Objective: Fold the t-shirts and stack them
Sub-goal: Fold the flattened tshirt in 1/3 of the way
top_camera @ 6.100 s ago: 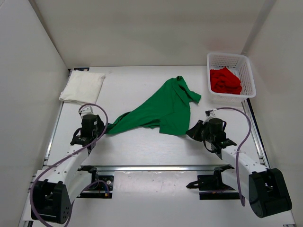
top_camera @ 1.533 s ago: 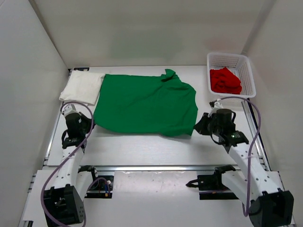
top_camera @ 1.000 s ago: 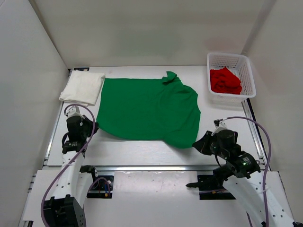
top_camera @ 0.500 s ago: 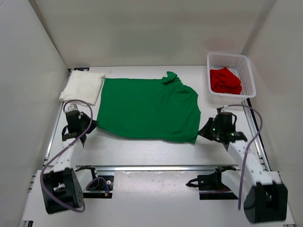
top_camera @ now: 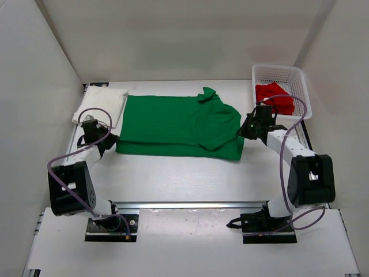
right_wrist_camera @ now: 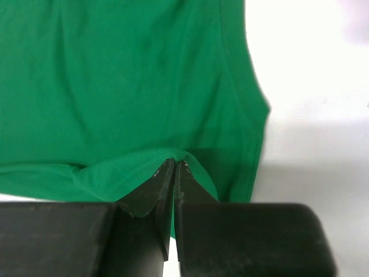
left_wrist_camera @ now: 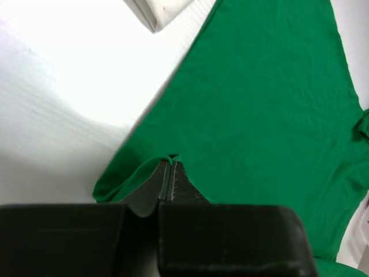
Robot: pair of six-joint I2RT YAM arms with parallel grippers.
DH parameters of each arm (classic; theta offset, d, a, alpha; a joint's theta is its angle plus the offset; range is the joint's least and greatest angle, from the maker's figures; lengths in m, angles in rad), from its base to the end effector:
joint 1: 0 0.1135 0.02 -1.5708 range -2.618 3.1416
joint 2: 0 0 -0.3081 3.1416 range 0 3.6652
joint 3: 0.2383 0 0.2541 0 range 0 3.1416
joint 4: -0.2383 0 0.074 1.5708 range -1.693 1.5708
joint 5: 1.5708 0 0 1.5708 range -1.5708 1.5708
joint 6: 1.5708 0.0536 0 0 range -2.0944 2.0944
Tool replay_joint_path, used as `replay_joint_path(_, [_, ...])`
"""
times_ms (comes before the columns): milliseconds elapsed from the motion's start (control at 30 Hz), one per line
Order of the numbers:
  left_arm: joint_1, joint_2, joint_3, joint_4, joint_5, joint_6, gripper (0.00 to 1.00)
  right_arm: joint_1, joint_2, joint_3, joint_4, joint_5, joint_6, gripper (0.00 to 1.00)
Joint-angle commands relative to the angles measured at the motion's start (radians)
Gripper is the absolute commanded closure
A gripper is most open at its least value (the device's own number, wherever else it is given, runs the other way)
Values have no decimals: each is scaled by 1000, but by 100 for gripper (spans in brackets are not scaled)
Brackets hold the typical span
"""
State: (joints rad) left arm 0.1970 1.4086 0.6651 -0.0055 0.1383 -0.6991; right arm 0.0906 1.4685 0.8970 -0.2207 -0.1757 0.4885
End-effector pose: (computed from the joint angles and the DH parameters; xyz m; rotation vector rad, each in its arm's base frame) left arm 0.2816 0.0487 0.2080 -0.9526 2.1453 -0.4114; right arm 0.3155 0.0381 0.2466 0.3893 2.3695 0.4836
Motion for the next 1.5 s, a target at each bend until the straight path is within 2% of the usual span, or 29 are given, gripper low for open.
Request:
replay_joint_path(0, [-13, 46, 59, 42, -14, -7, 100, -11, 64, 75, 66, 16, -10, 100])
replay_joint_path(267, [-57, 130, 169, 29, -57, 3, 100, -38, 180, 174, 87, 9, -27, 100])
replay_joint_path(467, [-45, 196, 160, 27, -59, -2, 97, -37, 275, 252, 92, -7, -36, 100])
replay_joint_path(633, [-31, 184, 151, 38, -62, 10, 85, -16, 348, 351, 93, -7, -50, 100])
replay_joint_path(733, [-24, 173, 151, 38, -49, 21, 71, -12, 397, 439, 52, -5, -65, 100])
replay_joint_path(767, [-18, 158, 148, 35, -46, 26, 60, -15, 401, 448, 38, -7, -65, 100])
replay_joint_path(800, [-11, 152, 156, 24, -37, 27, 53, -15, 397, 441, 50, -14, -64, 94])
replay_joint_path(833, [-2, 135, 153, 21, -32, 33, 44, -15, 377, 416, 81, -18, -64, 86])
replay_joint_path(900, [-1, 89, 133, 19, -31, 36, 34, -14, 317, 378, 95, -4, -56, 76])
replay_joint_path(933, [1, 54, 131, 12, -31, 39, 35, -14, 299, 349, 102, 13, -53, 69])
replay_joint_path(1033, [-31, -43, 59, 16, -54, 43, 44, 1, 172, 197, 150, 50, -12, 64])
replay_joint_path(1067, [-33, -57, 19, 22, -36, 35, 43, 6, 111, 101, 171, 59, 19, 66])
replay_joint_path(1167, [-27, -118, -105, 56, 24, 9, 47, 9, -32, -137, 317, 45, 76, 99])
replay_joint_path(1300, [5, -126, -211, 100, 73, -16, 49, -28, -117, -283, 320, 19, 85, 99])
replay_joint_path(1333, [12, -122, -220, 107, 72, -25, 48, -31, -117, -299, 326, 7, 76, 91])
replay_joint_path(1367, [10, -81, -219, 117, 90, -30, 48, -64, -172, -391, 357, -14, 73, 71])
replay_joint_path(1467, [12, -69, -217, 118, 84, -31, 48, -86, -186, -406, 388, -36, 41, 65])
